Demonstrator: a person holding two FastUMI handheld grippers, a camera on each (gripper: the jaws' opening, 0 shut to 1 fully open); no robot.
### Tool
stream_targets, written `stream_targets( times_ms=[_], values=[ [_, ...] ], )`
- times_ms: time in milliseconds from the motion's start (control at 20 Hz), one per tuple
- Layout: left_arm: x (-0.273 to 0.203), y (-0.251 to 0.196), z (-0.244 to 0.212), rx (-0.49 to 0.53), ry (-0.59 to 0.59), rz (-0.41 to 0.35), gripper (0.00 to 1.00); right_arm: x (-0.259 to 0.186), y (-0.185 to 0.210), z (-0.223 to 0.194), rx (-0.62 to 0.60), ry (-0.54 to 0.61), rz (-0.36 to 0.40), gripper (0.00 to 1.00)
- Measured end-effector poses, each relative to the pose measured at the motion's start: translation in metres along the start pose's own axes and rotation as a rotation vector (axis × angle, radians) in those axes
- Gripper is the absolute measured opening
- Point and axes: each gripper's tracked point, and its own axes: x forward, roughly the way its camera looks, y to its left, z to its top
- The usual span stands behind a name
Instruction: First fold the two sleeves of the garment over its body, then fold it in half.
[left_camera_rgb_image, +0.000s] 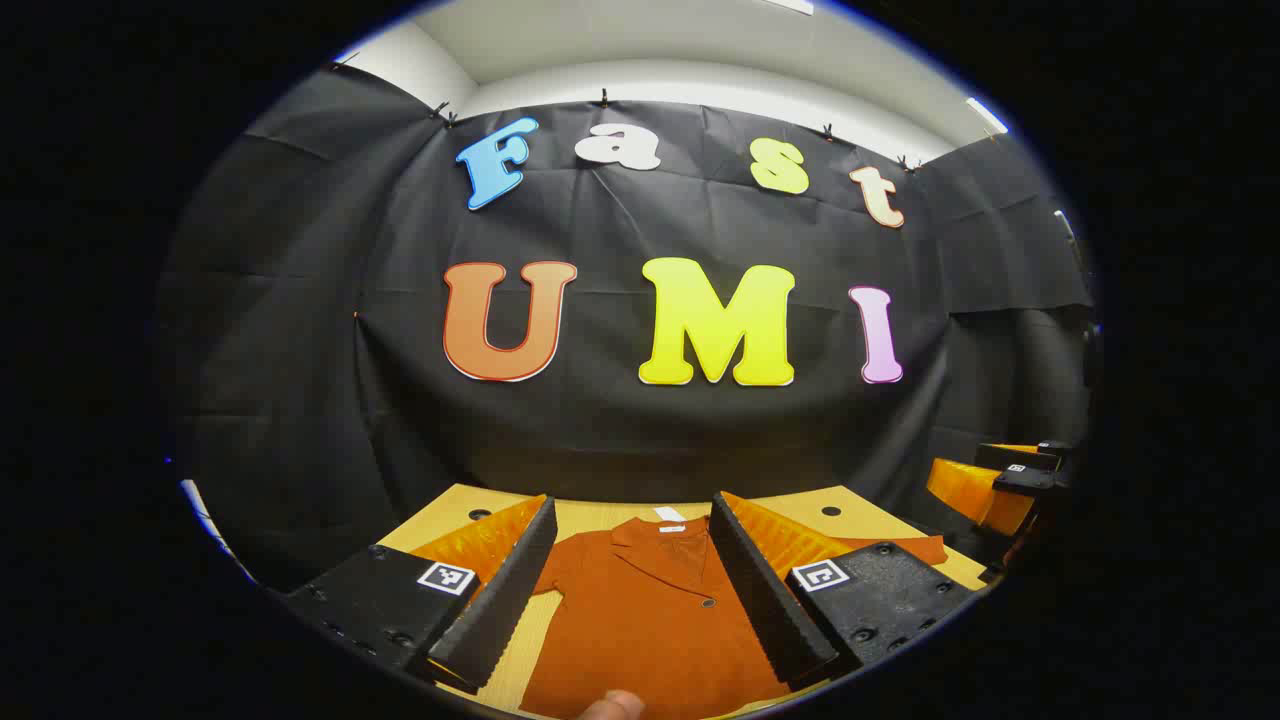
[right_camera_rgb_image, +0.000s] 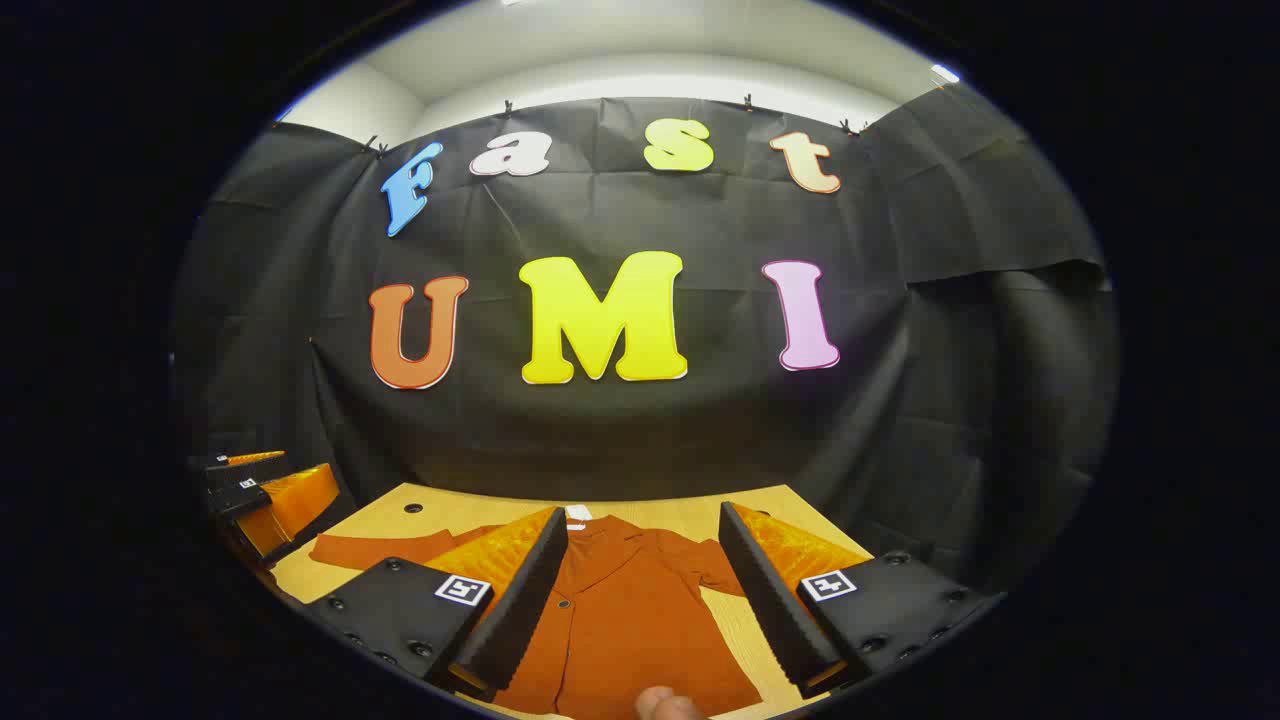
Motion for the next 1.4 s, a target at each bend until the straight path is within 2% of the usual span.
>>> stream_targets(
  times_ms=[150,200,300,350,1400],
  values=[
    [0.003,-0.003,-0.004,0.003,0.011,-0.003,0.99,0.002,-0.006,-0.003,0.004,0.004,-0.008,0.96],
    [0.003,-0.002,-0.004,0.006,0.015,-0.003,0.99,0.003,-0.006,-0.004,0.006,0.009,-0.008,0.93],
    [0.005,-0.003,-0.004,0.005,0.015,-0.002,0.99,0.003,-0.006,-0.006,0.006,0.014,-0.006,0.93],
    [0.004,-0.004,-0.002,0.006,0.012,-0.004,0.99,0.003,-0.005,-0.005,0.006,0.012,-0.002,0.96],
    [0.014,0.007,-0.012,-0.01,0.044,0.005,0.99,0.011,0.015,-0.008,-0.033,0.01,0.026,0.96]
  ],
)
